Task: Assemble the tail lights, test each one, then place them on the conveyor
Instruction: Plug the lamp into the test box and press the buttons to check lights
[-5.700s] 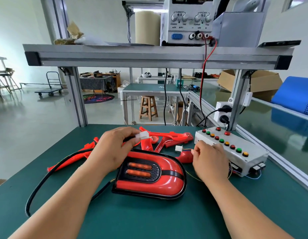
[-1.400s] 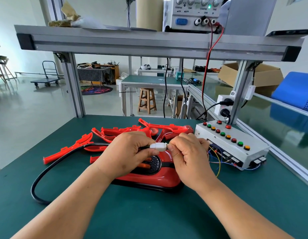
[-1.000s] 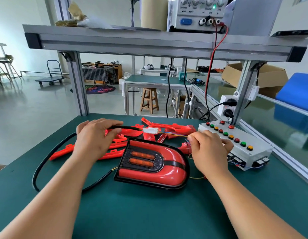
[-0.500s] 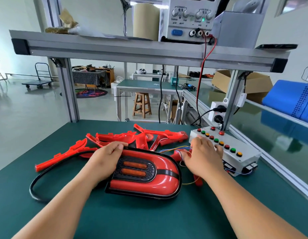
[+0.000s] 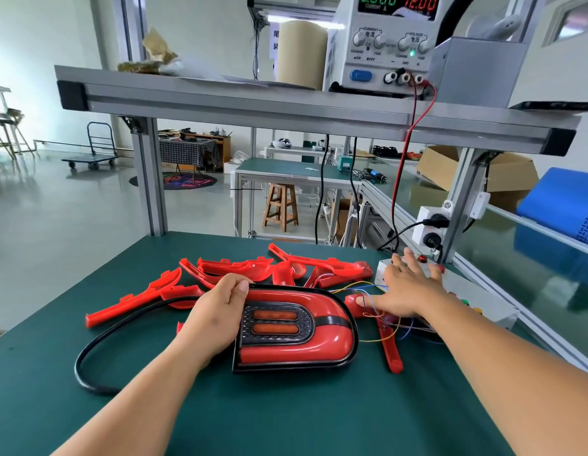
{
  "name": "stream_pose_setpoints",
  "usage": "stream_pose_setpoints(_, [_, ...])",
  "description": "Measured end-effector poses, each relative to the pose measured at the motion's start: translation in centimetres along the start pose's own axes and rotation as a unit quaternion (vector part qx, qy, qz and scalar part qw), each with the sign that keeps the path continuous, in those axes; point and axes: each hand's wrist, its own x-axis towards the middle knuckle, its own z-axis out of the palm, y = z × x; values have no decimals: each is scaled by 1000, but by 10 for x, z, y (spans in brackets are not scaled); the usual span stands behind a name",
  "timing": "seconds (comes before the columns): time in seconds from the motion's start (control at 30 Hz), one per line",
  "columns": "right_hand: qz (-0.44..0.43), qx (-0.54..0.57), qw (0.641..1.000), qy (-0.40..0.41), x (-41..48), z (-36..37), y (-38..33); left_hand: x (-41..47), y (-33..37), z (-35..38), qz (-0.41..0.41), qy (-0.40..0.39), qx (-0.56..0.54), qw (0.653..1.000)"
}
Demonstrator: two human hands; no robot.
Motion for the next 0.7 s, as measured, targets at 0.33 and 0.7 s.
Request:
stream_pose_setpoints(0.33, [-14, -37, 999, 1, 4, -1, -2, 6, -1, 2, 16, -10, -14, 1000])
stream_pose_setpoints(0.7, [14, -36, 999, 24, 1, 11, -7, 6, -3, 3, 29, -9, -14, 999])
